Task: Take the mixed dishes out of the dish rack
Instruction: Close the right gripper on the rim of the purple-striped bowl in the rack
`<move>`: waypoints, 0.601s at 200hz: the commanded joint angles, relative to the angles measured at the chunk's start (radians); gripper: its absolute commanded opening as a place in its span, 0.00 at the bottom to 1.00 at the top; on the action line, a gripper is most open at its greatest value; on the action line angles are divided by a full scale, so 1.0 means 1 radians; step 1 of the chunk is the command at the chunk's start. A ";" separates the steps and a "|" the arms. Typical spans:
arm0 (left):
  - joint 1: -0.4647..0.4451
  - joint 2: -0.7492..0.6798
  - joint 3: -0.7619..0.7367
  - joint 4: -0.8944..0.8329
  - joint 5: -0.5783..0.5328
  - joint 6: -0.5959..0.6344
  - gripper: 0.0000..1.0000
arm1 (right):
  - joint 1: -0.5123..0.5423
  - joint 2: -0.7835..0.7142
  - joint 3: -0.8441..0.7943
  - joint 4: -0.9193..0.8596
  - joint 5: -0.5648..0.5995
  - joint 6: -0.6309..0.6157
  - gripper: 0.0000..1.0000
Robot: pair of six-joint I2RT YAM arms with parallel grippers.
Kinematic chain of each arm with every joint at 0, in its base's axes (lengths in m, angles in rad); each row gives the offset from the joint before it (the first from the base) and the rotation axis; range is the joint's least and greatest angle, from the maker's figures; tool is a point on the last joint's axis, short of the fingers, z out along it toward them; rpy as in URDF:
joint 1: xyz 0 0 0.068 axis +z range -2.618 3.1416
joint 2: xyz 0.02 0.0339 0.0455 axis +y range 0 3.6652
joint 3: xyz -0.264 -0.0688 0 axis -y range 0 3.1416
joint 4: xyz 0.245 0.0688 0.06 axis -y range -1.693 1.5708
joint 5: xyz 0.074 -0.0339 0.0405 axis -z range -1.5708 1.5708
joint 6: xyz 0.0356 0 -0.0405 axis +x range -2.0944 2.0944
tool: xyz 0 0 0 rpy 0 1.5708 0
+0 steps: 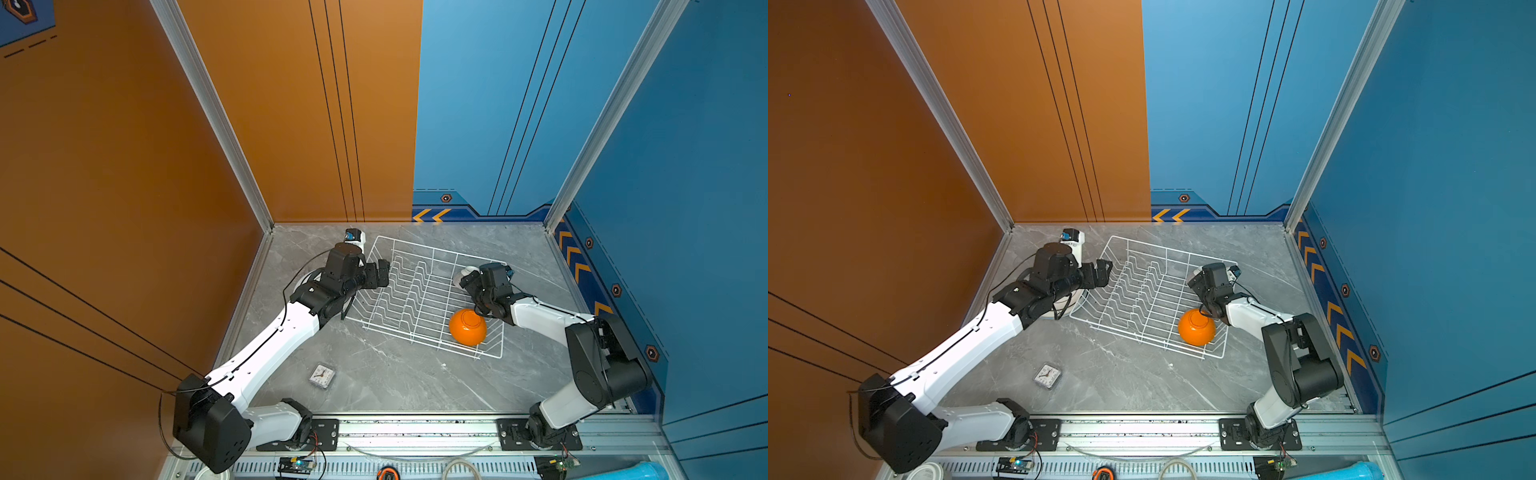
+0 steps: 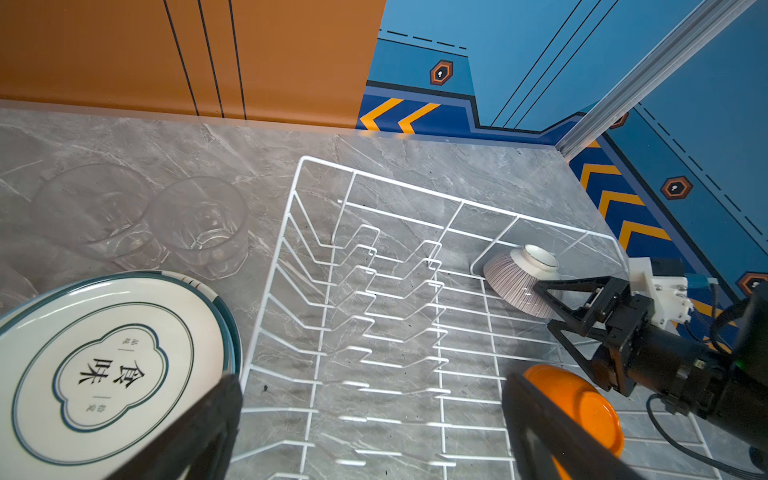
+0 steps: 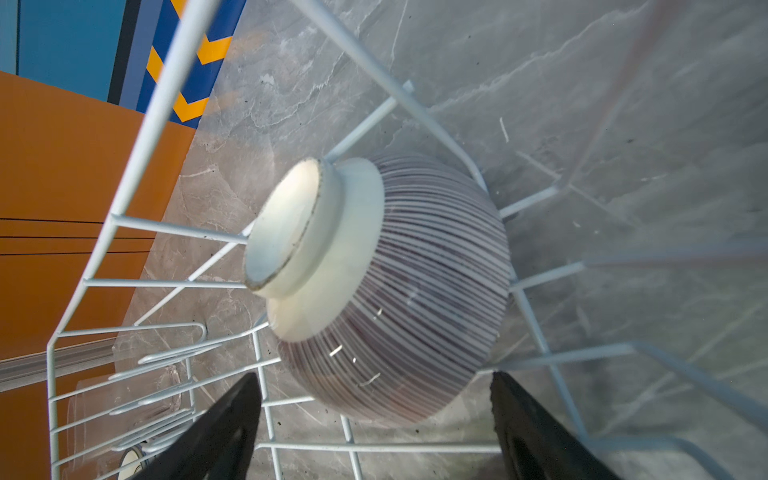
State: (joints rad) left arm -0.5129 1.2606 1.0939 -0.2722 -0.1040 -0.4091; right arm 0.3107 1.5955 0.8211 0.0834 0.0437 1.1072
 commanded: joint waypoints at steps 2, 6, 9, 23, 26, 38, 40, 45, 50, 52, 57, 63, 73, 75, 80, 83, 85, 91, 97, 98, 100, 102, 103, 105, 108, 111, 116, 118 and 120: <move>-0.002 0.014 -0.005 0.016 0.007 0.004 0.98 | -0.003 0.021 0.050 0.024 0.064 -0.030 0.84; -0.003 0.017 -0.003 0.017 0.009 0.003 0.98 | -0.003 0.022 0.054 0.028 0.063 -0.032 0.83; -0.003 0.019 -0.004 0.016 0.010 0.003 0.98 | -0.004 0.025 0.057 0.029 0.061 -0.037 0.83; -0.003 0.028 -0.002 0.017 0.013 0.000 0.98 | -0.003 0.030 0.070 0.035 0.061 -0.049 0.80; -0.003 0.029 -0.002 0.017 0.013 0.000 0.98 | -0.003 0.033 0.071 0.035 0.062 -0.050 0.79; -0.002 0.037 -0.001 0.017 0.016 0.000 0.98 | -0.006 0.039 0.080 0.042 0.066 -0.060 0.76; -0.002 0.038 0.000 0.017 0.015 0.000 0.98 | -0.007 0.041 0.082 0.042 0.065 -0.064 0.76; -0.002 0.041 0.001 0.017 0.017 -0.001 0.98 | -0.007 0.044 0.089 0.042 0.068 -0.072 0.74; -0.001 0.043 0.001 0.017 0.017 -0.002 0.98 | -0.007 0.048 0.095 0.039 0.068 -0.078 0.73; -0.001 0.044 0.000 0.017 0.017 -0.002 0.98 | -0.007 0.049 0.097 0.037 0.068 -0.081 0.72; -0.001 0.047 0.001 0.016 0.018 -0.002 0.98 | -0.007 0.053 0.103 0.035 0.070 -0.087 0.71; -0.001 0.049 0.003 0.017 0.019 -0.002 0.98 | -0.007 0.056 0.107 0.034 0.072 -0.094 0.69; -0.001 0.054 0.003 0.017 0.020 -0.001 0.98 | -0.005 0.060 0.116 0.031 0.079 -0.106 0.66; -0.001 0.055 0.003 0.017 0.020 -0.003 0.98 | -0.005 0.061 0.117 0.030 0.079 -0.109 0.66; 0.000 0.058 0.006 0.017 0.021 -0.003 0.98 | -0.003 0.063 0.122 0.027 0.082 -0.115 0.64; -0.001 0.058 0.006 0.017 0.021 -0.003 0.98 | -0.003 0.064 0.124 0.026 0.083 -0.120 0.64; -0.001 0.059 0.007 0.017 0.022 -0.003 0.98 | -0.002 0.065 0.126 0.024 0.084 -0.124 0.63; -0.001 0.061 0.008 0.018 0.023 -0.005 0.98 | 0.001 0.068 0.134 0.022 0.085 -0.139 0.62; -0.001 0.066 0.009 0.017 0.024 -0.005 0.98 | 0.005 0.068 0.141 0.016 0.089 -0.153 0.61; -0.001 0.066 0.010 0.017 0.024 -0.004 0.98 | 0.006 0.068 0.142 0.014 0.089 -0.156 0.60; 0.000 0.067 0.010 0.017 0.024 -0.004 0.98 | 0.008 0.069 0.146 0.010 0.092 -0.161 0.60; 0.000 0.068 0.011 0.017 0.025 -0.002 0.98 | 0.009 0.069 0.149 0.006 0.098 -0.166 0.60; -0.001 0.069 0.012 0.017 0.026 -0.003 0.98 | 0.011 0.070 0.150 0.004 0.099 -0.170 0.60; -0.002 0.069 0.011 0.018 0.026 -0.003 0.98 | 0.013 0.070 0.154 0.002 0.103 -0.175 0.60; 0.000 0.072 0.011 0.018 0.026 -0.004 0.98 | 0.016 0.070 0.158 -0.005 0.108 -0.183 0.60; -0.001 0.073 0.012 0.018 0.026 -0.004 0.98 | 0.019 0.070 0.162 -0.010 0.115 -0.193 0.60; -0.001 0.075 0.013 0.017 0.026 -0.004 0.98 | 0.023 0.069 0.169 -0.020 0.126 -0.206 0.60; -0.001 0.077 0.014 0.017 0.026 -0.004 0.98 | 0.025 0.070 0.173 -0.024 0.132 -0.210 0.60; -0.001 0.079 0.014 0.016 0.026 -0.004 0.98 | 0.026 0.070 0.176 -0.028 0.136 -0.215 0.60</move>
State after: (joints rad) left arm -0.5129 1.3186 1.0939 -0.2577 -0.1001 -0.4099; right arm 0.3191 1.6566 0.9398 0.0803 0.0937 0.9913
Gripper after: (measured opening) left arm 0.980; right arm 0.602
